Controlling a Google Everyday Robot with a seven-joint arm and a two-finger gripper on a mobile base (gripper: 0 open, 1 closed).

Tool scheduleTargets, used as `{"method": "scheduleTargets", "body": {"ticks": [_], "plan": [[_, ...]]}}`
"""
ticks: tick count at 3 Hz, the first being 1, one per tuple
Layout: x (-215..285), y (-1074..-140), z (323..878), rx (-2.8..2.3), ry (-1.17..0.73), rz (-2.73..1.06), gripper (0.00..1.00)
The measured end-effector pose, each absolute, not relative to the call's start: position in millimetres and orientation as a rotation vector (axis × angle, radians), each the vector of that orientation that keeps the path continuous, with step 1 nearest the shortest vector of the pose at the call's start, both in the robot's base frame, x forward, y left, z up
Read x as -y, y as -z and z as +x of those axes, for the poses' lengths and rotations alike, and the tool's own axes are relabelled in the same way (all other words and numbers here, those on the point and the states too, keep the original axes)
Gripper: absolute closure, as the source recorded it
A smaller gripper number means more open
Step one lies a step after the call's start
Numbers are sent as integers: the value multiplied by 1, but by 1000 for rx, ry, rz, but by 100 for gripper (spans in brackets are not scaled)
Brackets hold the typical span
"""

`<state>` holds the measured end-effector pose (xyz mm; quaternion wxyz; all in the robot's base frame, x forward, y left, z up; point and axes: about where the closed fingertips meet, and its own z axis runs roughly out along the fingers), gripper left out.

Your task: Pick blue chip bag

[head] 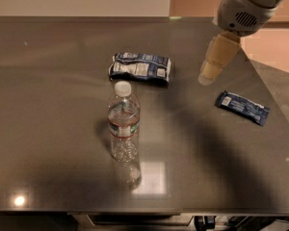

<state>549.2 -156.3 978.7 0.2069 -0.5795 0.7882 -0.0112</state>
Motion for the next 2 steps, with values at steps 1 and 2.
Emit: {"method": "scheduleTargets", "body": {"ticks": [1, 2], "plan": [[132, -963, 589, -2174, -17, -1581, 0], [110, -937, 629, -2166, -69, -1551, 0]]}}
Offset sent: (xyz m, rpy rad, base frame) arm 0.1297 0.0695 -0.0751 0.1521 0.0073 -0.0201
